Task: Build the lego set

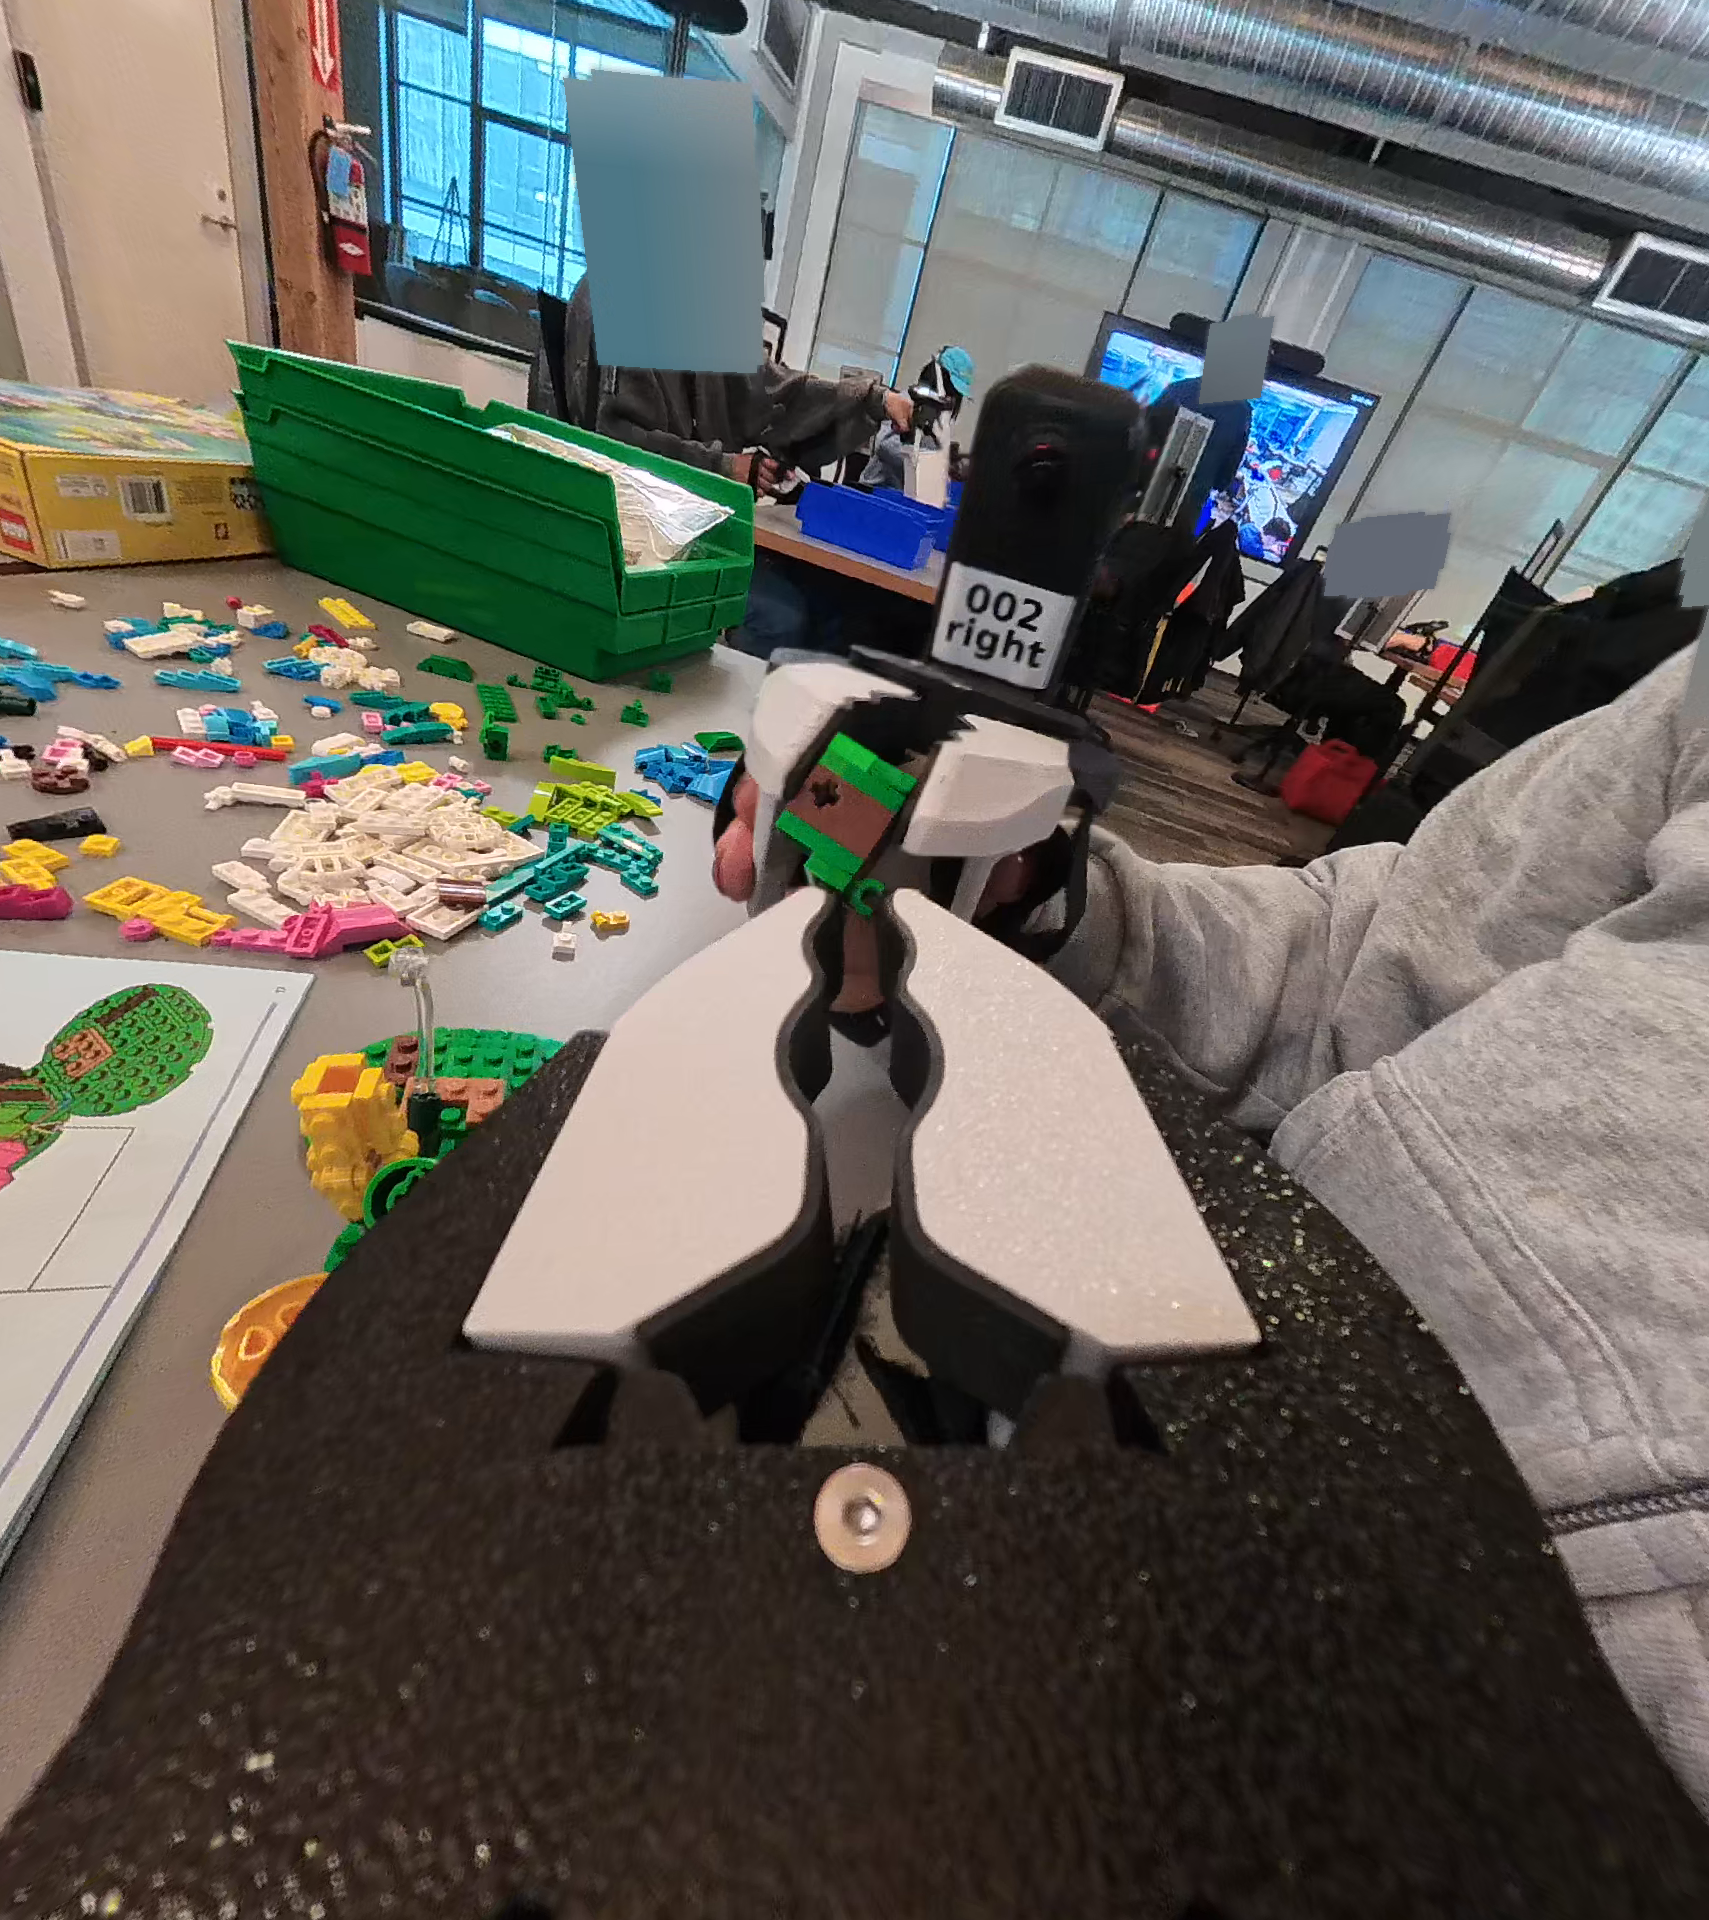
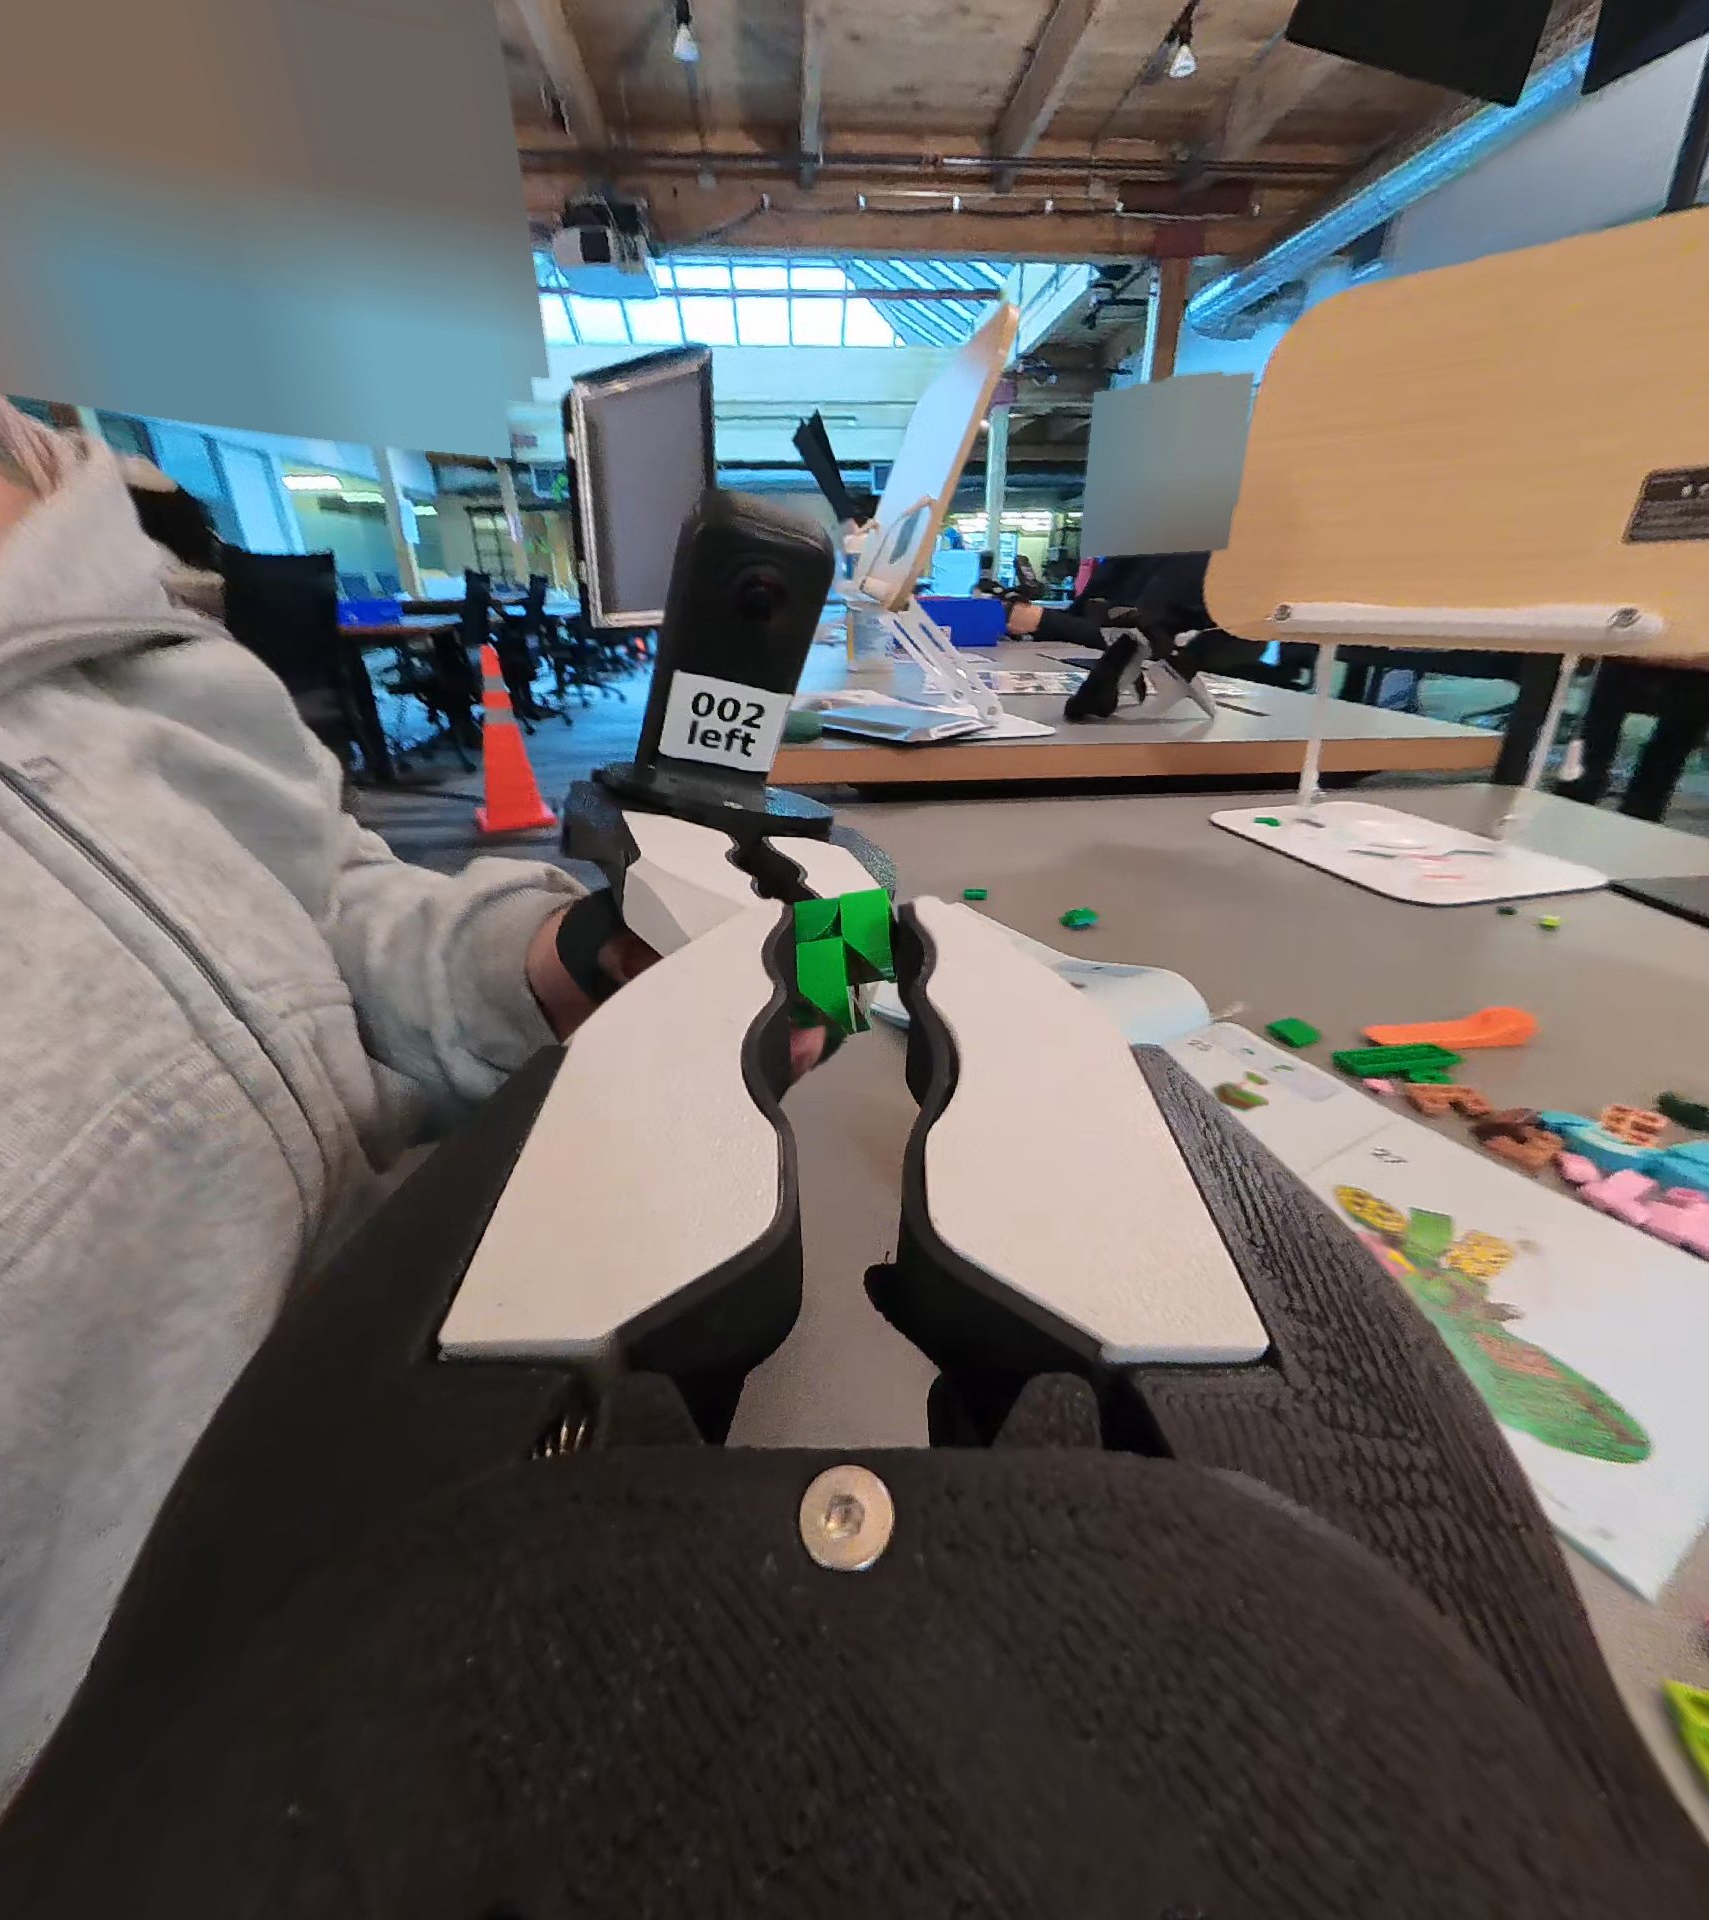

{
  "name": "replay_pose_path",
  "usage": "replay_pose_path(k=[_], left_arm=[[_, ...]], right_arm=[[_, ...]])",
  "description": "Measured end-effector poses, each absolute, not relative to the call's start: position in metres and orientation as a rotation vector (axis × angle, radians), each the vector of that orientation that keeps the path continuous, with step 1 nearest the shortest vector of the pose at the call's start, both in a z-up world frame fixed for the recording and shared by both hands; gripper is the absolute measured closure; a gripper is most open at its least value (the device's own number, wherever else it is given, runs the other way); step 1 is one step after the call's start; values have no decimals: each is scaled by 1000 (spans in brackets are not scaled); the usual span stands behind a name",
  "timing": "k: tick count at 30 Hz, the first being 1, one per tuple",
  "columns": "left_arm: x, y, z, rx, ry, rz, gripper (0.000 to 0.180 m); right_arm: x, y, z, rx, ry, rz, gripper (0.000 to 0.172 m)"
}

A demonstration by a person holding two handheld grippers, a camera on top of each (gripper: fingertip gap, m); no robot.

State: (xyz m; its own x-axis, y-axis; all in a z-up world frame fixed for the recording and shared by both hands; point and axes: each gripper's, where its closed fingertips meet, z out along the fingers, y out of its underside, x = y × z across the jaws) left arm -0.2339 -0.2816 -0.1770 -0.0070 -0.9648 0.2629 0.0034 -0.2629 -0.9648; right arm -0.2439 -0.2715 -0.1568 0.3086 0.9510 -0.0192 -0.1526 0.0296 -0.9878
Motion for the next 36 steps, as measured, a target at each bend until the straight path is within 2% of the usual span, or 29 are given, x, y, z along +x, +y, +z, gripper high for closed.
replay_pose_path(k=[7, 18, 23, 31, 36], left_arm=[[-235, -283, -175, -1376, 1078, -1420, 177], [-234, -303, -162, -1394, 1015, -1854, 171], [-233, -304, -163, -1410, 1033, -1851, 171], [-234, -307, -164, -1443, 1037, -1928, 156], [-235, -314, -159, -1390, 1038, -2025, 164]], right_arm=[[-244, -272, -155, -1238, -831, 1150, 156], [-239, -292, -151, -1034, -1035, 905, 156], [-239, -295, -151, -1013, -1052, 880, 156], [-241, -302, -149, -992, -1070, 935, 157], [-243, -306, -147, -977, -1082, 939, 156]])
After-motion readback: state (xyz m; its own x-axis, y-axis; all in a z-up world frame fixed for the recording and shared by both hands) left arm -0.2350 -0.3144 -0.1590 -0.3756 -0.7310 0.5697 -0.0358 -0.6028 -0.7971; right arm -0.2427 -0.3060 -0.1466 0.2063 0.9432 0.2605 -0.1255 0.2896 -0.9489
